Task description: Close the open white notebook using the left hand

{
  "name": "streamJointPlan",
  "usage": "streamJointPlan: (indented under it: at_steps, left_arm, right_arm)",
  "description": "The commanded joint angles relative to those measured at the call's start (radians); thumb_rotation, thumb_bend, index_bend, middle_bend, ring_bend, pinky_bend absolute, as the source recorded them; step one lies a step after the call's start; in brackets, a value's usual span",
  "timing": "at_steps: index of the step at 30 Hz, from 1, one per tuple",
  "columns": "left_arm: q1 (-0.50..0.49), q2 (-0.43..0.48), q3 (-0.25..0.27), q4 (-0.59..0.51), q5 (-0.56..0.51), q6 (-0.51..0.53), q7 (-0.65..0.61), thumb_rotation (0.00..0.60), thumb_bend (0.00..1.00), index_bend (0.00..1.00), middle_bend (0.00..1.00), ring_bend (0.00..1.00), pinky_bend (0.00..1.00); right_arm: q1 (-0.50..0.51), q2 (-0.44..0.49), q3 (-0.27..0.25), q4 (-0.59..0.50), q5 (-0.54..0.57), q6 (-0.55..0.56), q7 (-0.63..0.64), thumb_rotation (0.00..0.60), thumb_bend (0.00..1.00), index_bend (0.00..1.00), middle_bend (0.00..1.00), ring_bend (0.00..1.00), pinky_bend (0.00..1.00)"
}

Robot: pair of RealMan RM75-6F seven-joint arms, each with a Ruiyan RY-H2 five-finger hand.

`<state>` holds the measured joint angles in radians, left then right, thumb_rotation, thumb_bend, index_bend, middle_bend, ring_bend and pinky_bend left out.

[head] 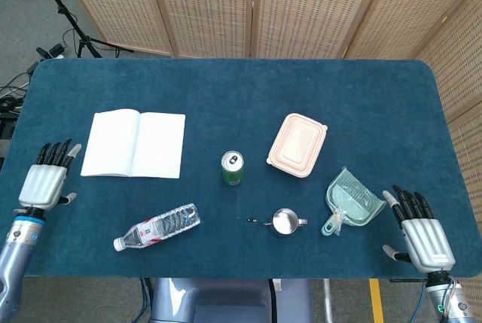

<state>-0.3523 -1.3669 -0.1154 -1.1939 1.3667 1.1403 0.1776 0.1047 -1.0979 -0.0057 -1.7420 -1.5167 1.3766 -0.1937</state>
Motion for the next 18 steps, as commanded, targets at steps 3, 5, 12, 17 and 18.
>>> streamJointPlan:
  at_steps: [3,5,12,17,18]
  left_arm:
    - [-0.045,-0.072,-0.012,0.1,-0.017,-0.044,-0.023,0.6,0.0,0.0,0.0,0.0,0.0]
    - [-0.054,-0.09,-0.012,0.126,-0.017,-0.049,-0.025,0.6,0.0,0.0,0.0,0.0,0.0]
    - [-0.073,-0.138,-0.016,0.184,-0.01,-0.036,-0.046,0.6,0.0,0.0,0.0,0.0,0.0]
    - [-0.083,-0.15,-0.019,0.202,-0.019,-0.05,-0.046,0.6,0.0,0.0,0.0,0.0,0.0]
    - [-0.088,-0.155,-0.021,0.206,-0.023,-0.056,-0.046,0.6,0.0,0.0,0.0,0.0,0.0]
  right_arm:
    - [0.0,-0.001,-0.001,0.0,-0.002,0.001,0.0,0.6,0.0,0.0,0.0,0.0,0.0]
    - [0.001,-0.001,-0.001,0.001,-0.002,-0.001,0.0,0.6,0.0,0.0,0.0,0.0,0.0]
    - [0.002,-0.002,0.001,0.003,0.002,-0.003,0.003,0.6,0.0,0.0,0.0,0.0,0.0]
    - [0.001,-0.001,0.001,0.004,0.002,-0.002,0.006,0.6,0.0,0.0,0.0,0.0,0.0]
    - [0.001,0.0,0.002,0.004,0.003,-0.002,0.008,0.6,0.0,0.0,0.0,0.0,0.0]
